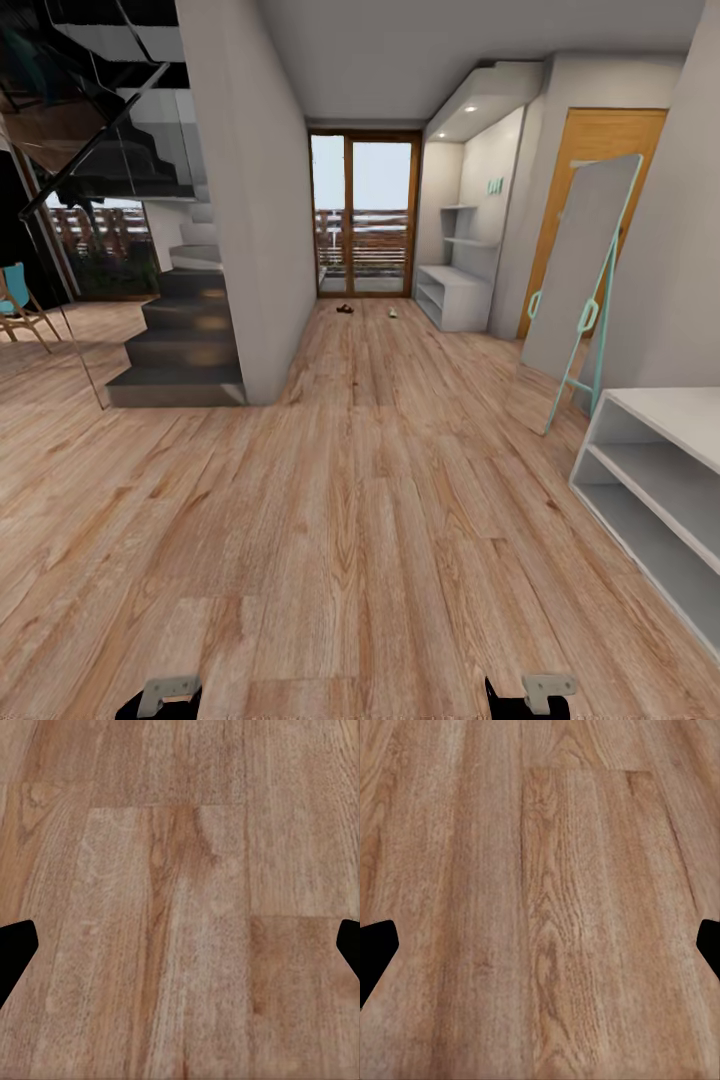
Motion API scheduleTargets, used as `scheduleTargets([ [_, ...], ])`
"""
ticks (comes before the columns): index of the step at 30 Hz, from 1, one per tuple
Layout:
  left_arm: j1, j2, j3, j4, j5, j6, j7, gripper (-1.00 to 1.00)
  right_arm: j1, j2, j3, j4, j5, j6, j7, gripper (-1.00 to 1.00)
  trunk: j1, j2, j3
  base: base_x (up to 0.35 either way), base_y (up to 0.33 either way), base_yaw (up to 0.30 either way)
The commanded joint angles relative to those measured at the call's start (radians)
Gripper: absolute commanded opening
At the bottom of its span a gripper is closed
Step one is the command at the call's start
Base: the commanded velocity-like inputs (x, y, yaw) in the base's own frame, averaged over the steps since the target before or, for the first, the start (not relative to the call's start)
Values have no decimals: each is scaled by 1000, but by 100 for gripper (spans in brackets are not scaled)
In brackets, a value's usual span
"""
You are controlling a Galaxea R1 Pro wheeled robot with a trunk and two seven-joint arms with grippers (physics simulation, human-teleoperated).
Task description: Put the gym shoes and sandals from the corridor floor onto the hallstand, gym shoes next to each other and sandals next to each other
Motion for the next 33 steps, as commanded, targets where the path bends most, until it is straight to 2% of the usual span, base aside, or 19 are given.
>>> scheduleTargets([
  [1,-1,0,3,1,3,-3,-1,100,-1,0,0,1,0,-3,0,100,4,-8,-6,0,0,0],
  [33,-1,-2,3,1,3,-3,-1,100,0,0,3,1,1,-4,1,100,126,-232,-153,0,0,0],
])
